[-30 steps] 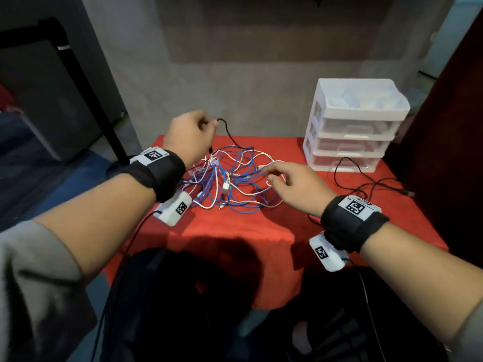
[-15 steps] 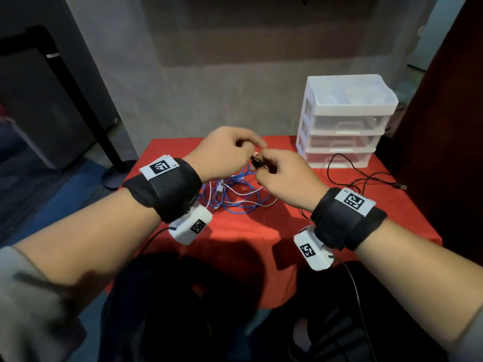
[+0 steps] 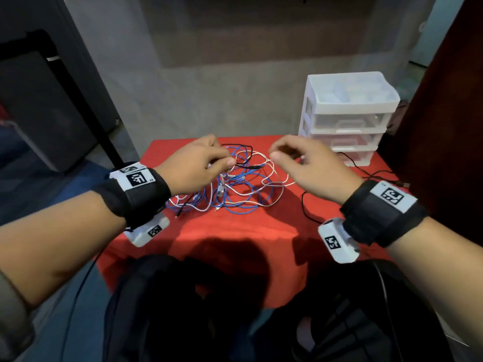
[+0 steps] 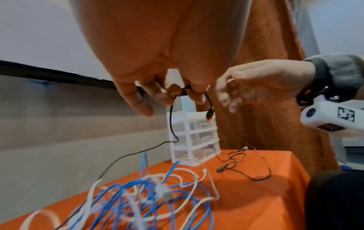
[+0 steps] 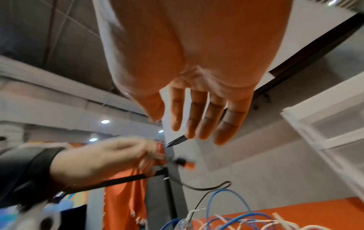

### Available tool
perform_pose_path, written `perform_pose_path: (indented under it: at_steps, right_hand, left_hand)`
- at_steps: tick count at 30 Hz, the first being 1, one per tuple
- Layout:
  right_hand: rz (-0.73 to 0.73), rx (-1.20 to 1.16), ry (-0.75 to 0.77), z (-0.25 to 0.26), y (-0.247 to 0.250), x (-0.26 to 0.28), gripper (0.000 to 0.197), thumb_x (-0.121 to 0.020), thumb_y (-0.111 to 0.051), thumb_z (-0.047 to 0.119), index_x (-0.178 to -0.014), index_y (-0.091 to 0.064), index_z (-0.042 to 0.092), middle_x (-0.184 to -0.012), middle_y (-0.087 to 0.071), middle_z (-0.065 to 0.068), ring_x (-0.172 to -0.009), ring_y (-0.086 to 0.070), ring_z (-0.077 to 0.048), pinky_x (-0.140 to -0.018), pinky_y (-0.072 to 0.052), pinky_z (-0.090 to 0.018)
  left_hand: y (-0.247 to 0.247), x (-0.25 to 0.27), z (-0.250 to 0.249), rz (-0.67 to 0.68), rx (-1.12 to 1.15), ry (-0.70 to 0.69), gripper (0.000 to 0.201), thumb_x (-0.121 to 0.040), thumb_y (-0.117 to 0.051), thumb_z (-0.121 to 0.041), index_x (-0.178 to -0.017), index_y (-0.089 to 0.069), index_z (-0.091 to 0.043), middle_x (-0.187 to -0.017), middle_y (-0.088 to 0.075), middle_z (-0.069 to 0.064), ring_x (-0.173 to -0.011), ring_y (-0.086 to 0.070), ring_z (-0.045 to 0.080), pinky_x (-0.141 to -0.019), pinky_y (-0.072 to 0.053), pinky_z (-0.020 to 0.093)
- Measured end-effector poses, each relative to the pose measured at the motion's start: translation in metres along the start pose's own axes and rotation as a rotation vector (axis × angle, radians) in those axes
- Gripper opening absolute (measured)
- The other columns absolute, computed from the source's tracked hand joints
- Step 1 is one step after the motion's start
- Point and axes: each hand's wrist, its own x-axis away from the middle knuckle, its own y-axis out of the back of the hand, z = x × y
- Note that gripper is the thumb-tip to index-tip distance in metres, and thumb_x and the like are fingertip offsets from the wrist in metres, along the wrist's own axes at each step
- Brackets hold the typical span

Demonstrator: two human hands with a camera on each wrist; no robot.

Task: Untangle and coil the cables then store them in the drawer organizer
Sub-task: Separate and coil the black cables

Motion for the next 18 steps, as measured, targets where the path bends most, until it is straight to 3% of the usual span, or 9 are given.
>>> perform_pose_path:
  at_steps: [1,3,4,6,10,13,16,18]
  right_hand:
    - [0.051,0.045,0.061,0.006,-0.010,0.000,0.016,-0.098,-0.065,0.029,-0.107,-0.071,0.018,-0.094,-0.068,0.000,-0.086,-0.063,-0.015,-0.080,-0.048,-0.024]
    - [0.121,0.121,0.122,0.012,-0.025,-0.004,0.020,-0.098,-0.062,0.031,-0.104,-0.072,0.015,-0.091,-0.067,-0.002,-0.086,-0.061,-0.018,-0.082,-0.047,-0.031]
    - [0.128,0.133,0.114,0.014,-0.028,-0.006,0.019,-0.098,-0.060,0.029,-0.097,-0.072,0.014,-0.086,-0.067,-0.002,-0.083,-0.060,-0.020,-0.081,-0.047,-0.037]
    - [0.109,0.133,0.089,0.017,-0.021,-0.013,0.018,-0.100,-0.059,0.024,-0.088,-0.071,0.017,-0.080,-0.069,0.002,-0.079,-0.061,-0.017,-0.078,-0.047,-0.039]
    - [0.008,0.193,0.033,0.008,0.012,-0.018,0.019,-0.101,-0.057,0.021,-0.086,-0.069,0.019,-0.078,-0.071,0.004,-0.074,-0.061,-0.011,-0.076,-0.045,-0.026]
    - [-0.105,0.239,-0.102,-0.015,0.043,-0.015,0.021,-0.101,-0.055,0.023,-0.085,-0.068,0.019,-0.075,-0.070,0.003,-0.073,-0.063,-0.014,-0.075,-0.048,-0.032]
    - [-0.146,0.278,-0.223,-0.034,0.063,-0.005,0.024,-0.100,-0.055,0.023,-0.080,-0.068,0.022,-0.075,-0.071,0.004,-0.079,-0.064,-0.019,-0.073,-0.049,-0.031]
    - [-0.082,0.296,-0.273,-0.038,0.061,-0.001,0.022,-0.099,-0.056,0.023,-0.082,-0.069,0.022,-0.078,-0.072,0.005,-0.083,-0.066,-0.021,-0.080,-0.052,-0.034]
  left_hand:
    - [-0.002,-0.004,-0.008,-0.047,0.013,-0.033,0.028,-0.101,-0.051,-0.040,-0.089,-0.070,-0.023,-0.087,-0.052,0.001,-0.086,-0.048,0.015,-0.079,-0.039,0.030]
    - [-0.001,-0.014,-0.022,-0.109,0.023,-0.089,0.031,-0.100,-0.049,-0.041,-0.091,-0.072,-0.022,-0.099,-0.054,0.001,-0.096,-0.049,0.018,-0.089,-0.038,0.031]
    - [0.002,-0.018,-0.026,-0.102,0.015,-0.111,0.033,-0.101,-0.046,-0.041,-0.090,-0.070,-0.020,-0.100,-0.056,0.000,-0.096,-0.051,0.018,-0.091,-0.039,0.032]
    - [0.007,-0.020,-0.027,-0.018,-0.006,-0.117,0.039,-0.104,-0.040,-0.042,-0.086,-0.064,-0.017,-0.086,-0.060,-0.002,-0.088,-0.053,0.017,-0.085,-0.042,0.033]
    - [0.022,-0.014,0.003,0.074,-0.041,0.045,0.039,-0.107,-0.041,-0.040,-0.087,-0.065,-0.018,-0.076,-0.059,-0.009,-0.078,-0.057,0.016,-0.073,-0.038,0.028]
    - [0.034,-0.002,0.036,0.076,-0.090,0.200,0.037,-0.107,-0.043,-0.037,-0.087,-0.066,-0.017,-0.073,-0.059,-0.010,-0.073,-0.058,0.018,-0.071,-0.035,0.027]
    - [0.038,0.008,0.055,0.047,-0.097,0.302,0.036,-0.107,-0.045,-0.034,-0.086,-0.067,-0.015,-0.069,-0.059,-0.014,-0.065,-0.055,-0.005,-0.068,-0.032,0.026]
    - [0.036,0.007,0.049,-0.014,-0.078,0.295,0.036,-0.107,-0.045,-0.033,-0.085,-0.065,-0.014,-0.068,-0.062,-0.011,-0.064,-0.055,-0.008,-0.068,-0.036,0.029]
